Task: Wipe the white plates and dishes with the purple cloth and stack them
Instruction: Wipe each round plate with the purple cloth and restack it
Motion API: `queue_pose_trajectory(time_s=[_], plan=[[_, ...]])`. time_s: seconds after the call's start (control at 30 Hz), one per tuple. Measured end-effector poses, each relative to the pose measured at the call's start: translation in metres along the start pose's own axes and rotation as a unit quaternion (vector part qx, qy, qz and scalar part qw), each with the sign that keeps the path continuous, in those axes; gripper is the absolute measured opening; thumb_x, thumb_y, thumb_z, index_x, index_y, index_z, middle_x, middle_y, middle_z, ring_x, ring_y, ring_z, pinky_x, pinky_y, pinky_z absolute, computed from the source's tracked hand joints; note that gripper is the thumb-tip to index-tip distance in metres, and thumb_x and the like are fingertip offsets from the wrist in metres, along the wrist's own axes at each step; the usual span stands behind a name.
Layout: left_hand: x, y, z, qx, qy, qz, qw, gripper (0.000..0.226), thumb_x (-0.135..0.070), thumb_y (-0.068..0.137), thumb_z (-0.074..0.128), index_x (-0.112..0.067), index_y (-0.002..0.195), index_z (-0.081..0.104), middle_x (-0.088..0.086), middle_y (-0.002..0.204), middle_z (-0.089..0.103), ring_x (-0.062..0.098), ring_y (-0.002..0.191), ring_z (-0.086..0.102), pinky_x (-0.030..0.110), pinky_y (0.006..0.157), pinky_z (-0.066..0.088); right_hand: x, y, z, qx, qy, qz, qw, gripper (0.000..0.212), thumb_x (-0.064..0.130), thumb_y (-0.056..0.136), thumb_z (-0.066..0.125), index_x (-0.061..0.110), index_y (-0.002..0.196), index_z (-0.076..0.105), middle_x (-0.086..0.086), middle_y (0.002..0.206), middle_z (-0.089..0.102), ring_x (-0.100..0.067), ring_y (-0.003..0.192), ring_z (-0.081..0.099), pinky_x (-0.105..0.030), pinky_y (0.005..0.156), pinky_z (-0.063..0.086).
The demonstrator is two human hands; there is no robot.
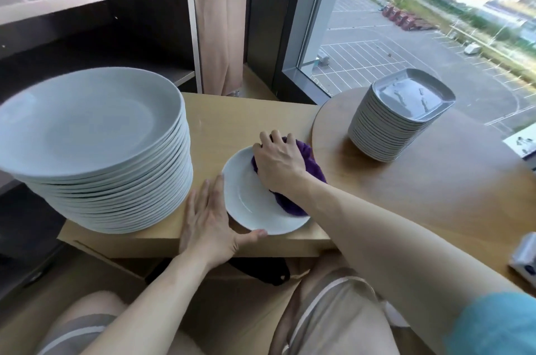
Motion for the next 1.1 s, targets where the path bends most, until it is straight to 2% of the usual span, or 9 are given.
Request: queue_pose_trajectory(time_s=[0.1, 0.2, 0.3, 0.37, 0.43, 0.57, 0.8, 0.93, 1.1], plan=[[-0.002, -0.002, -0.002, 0.002, 0.0, -0.007, 1.0, 0.143, -0.11, 0.047, 0.037, -0.04, 0.152, -0.029, -0.002, 0.172, -0.002, -0.005, 0.141, -0.032, 0.029, 0.119, -0.025, -0.02, -0.012, -0.005, 0.065, -0.038, -0.035, 0.997, 0.024, 0.026, 0.098, 0.052, 0.015, 0.117, 0.063, -0.006, 0.123, 0.05, -0.028, 0.111, 0.045, -0.043, 0.085, 0.034], [-0.003, -0.002, -0.003, 0.012, 0.013, -0.013, 1.0, 0.143, -0.111, 0.045, 0.031, -0.039, 0.151, -0.032, -0.001, 0.172, -0.003, 0.003, 0.15, -0.023, 0.033, 0.121, -0.021, -0.031, -0.03, -0.012, 0.141, -0.031, -0.059, 0.988, 0.022, 0.027, 0.092, 0.06, 0.02, 0.112, 0.065, -0.004, 0.119, 0.051, -0.025, 0.106, 0.044, -0.04, 0.079, 0.032], [-0.003, -0.002, -0.005, 0.013, 0.011, -0.018, 1.0, 0.142, -0.111, 0.046, 0.033, -0.04, 0.151, -0.03, -0.001, 0.172, -0.003, 0.002, 0.148, -0.024, 0.031, 0.119, -0.023, -0.03, -0.053, -0.019, 0.197, 0.017, -0.077, 0.977, 0.013, 0.027, 0.086, 0.06, 0.026, 0.098, 0.062, 0.001, 0.106, 0.049, -0.024, 0.101, 0.044, -0.041, 0.079, 0.036], [-0.003, -0.001, -0.004, 0.015, 0.014, -0.015, 1.0, 0.142, -0.11, 0.047, 0.034, -0.038, 0.153, -0.028, 0.0, 0.172, -0.002, 0.006, 0.153, -0.021, 0.033, 0.12, -0.022, -0.026, -0.066, -0.022, 0.212, 0.064, -0.078, 0.972, 0.004, 0.028, 0.084, 0.06, 0.03, 0.085, 0.057, 0.005, 0.098, 0.047, -0.023, 0.098, 0.044, -0.04, 0.079, 0.035], [-0.003, 0.0, -0.004, 0.014, 0.015, -0.014, 1.0, 0.143, -0.108, 0.049, 0.038, -0.036, 0.155, -0.026, 0.001, 0.172, -0.001, 0.012, 0.156, -0.016, 0.036, 0.123, -0.019, -0.019, -0.073, -0.02, 0.222, 0.128, -0.066, 0.964, 0.007, 0.027, 0.084, 0.059, 0.031, 0.078, 0.056, 0.008, 0.094, 0.045, -0.022, 0.096, 0.044, -0.04, 0.08, 0.035], [-0.004, 0.0, -0.005, 0.021, 0.011, -0.018, 1.0, 0.148, -0.112, 0.043, 0.032, -0.034, 0.156, -0.025, 0.001, 0.172, -0.002, 0.012, 0.156, -0.017, 0.04, 0.125, -0.016, -0.001, -0.074, -0.018, 0.198, 0.217, -0.062, 0.954, 0.006, 0.029, 0.088, 0.059, 0.03, 0.082, 0.061, 0.012, 0.09, 0.041, -0.022, 0.099, 0.043, -0.04, 0.082, 0.035], [-0.001, 0.0, -0.005, 0.039, 0.008, -0.008, 0.999, 0.149, -0.11, 0.05, 0.039, -0.03, 0.156, -0.028, 0.001, 0.172, -0.006, 0.012, 0.156, -0.019, 0.044, 0.126, -0.013, 0.022, -0.056, -0.017, 0.156, 0.239, -0.068, 0.956, 0.007, 0.032, 0.092, 0.057, 0.033, 0.087, 0.062, 0.008, 0.097, 0.047, -0.02, 0.097, 0.042, -0.041, 0.086, 0.039], [-0.001, 0.002, -0.003, 0.043, 0.021, 0.006, 0.999, 0.148, -0.109, 0.054, 0.037, -0.025, 0.157, -0.028, -0.002, 0.172, -0.012, 0.012, 0.155, -0.023, 0.045, 0.126, -0.013, 0.038, -0.038, -0.01, 0.097, 0.25, -0.043, 0.962, 0.009, 0.034, 0.094, 0.055, 0.029, 0.089, 0.06, 0.01, 0.094, 0.045, -0.022, 0.099, 0.044, -0.037, 0.079, 0.031], [-0.002, 0.001, -0.003, 0.034, 0.013, -0.001, 0.999, 0.15, -0.109, 0.051, 0.04, -0.027, 0.158, -0.026, -0.006, 0.171, -0.013, 0.009, 0.154, -0.024, 0.044, 0.126, -0.012, 0.053, -0.021, 0.004, -0.012, 0.214, 0.045, 0.976, 0.02, 0.034, 0.098, 0.047, 0.022, 0.109, 0.059, -0.001, 0.118, 0.051, -0.027, 0.109, 0.042, -0.039, 0.082, 0.03]])
Point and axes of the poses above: each hand's wrist, its own y-axis towards the middle knuckle, its own z-axis out of the palm, x = y × z, the point moved 2 cm from there along y, towards the middle knuckle
